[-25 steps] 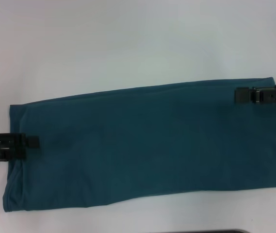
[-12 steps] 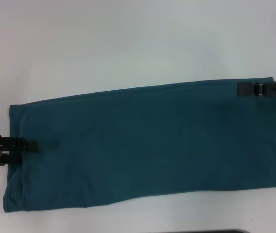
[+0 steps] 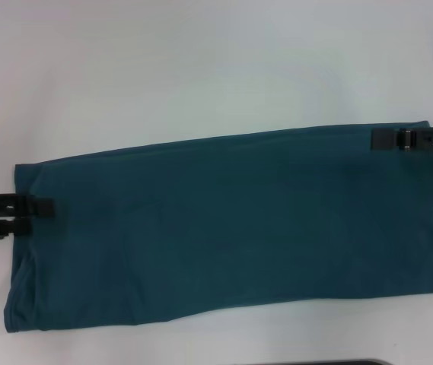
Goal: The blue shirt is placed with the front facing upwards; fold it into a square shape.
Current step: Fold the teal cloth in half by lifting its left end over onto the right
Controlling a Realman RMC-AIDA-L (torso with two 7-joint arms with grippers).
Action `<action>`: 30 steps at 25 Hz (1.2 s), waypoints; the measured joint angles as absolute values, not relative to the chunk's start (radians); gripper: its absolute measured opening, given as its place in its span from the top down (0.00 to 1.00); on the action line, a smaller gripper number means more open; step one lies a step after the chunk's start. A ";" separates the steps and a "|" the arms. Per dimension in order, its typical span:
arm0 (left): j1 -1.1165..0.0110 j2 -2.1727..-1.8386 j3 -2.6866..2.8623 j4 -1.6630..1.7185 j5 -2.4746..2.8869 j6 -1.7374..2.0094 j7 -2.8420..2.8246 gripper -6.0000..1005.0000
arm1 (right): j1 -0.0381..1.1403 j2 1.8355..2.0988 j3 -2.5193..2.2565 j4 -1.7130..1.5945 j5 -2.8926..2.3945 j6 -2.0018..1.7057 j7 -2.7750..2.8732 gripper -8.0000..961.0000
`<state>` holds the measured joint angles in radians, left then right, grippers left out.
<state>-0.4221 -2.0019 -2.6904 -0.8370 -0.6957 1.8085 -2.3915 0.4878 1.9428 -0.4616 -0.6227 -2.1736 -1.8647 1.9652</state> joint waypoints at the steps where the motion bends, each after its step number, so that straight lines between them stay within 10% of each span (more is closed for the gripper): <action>1: -0.424 -2.006 -2.685 -0.833 -0.692 1.802 -2.391 0.21 | 0.488 1.943 -0.462 -0.623 -2.174 -1.865 1.965 0.06; 30: -0.444 -2.009 -2.641 -0.806 -0.653 1.756 -2.408 0.20 | 0.485 1.948 -0.456 -0.623 -2.174 -1.864 1.966 0.06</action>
